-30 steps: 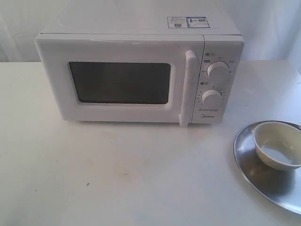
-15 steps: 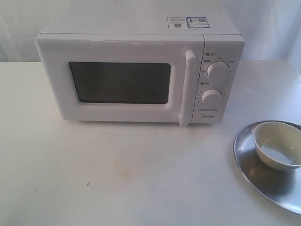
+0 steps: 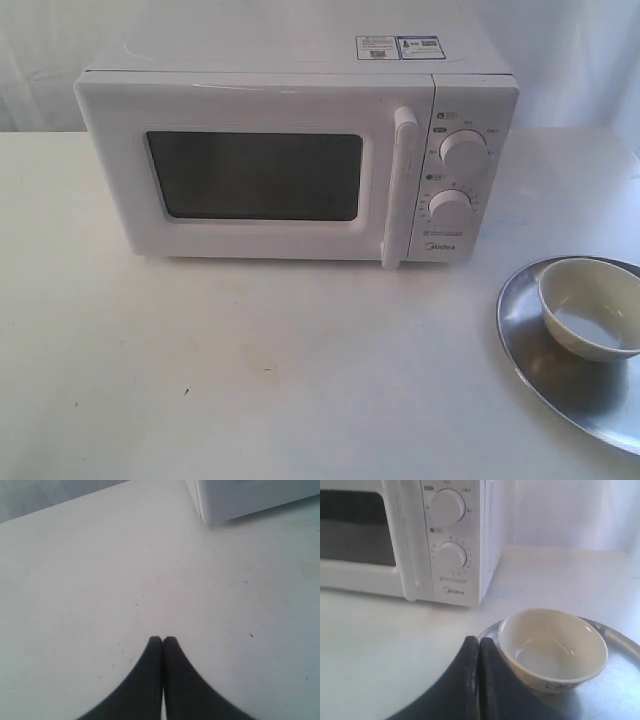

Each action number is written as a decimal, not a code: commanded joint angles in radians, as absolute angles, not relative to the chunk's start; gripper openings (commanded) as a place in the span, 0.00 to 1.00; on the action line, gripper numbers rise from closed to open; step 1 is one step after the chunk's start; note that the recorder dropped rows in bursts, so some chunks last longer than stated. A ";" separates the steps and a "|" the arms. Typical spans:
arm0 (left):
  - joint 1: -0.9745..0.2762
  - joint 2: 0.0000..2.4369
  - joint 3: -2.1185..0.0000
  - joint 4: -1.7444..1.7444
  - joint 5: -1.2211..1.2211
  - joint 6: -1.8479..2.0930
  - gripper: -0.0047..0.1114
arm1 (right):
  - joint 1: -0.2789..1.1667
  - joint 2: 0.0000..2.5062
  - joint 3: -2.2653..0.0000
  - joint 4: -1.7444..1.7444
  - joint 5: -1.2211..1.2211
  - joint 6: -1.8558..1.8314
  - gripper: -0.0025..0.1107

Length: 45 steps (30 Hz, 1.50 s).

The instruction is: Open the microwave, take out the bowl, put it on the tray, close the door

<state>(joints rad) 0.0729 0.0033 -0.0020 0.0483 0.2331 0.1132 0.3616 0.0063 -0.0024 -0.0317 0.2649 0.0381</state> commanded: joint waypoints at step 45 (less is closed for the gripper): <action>0.069 0.000 0.000 0.045 0.233 0.109 0.04 | 0.148 0.000 0.000 -0.048 0.328 -0.048 0.02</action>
<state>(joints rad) 0.0729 0.0033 -0.0020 0.0483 0.2331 0.1132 0.1569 0.0063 -0.0024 -0.0392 0.3302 -0.0374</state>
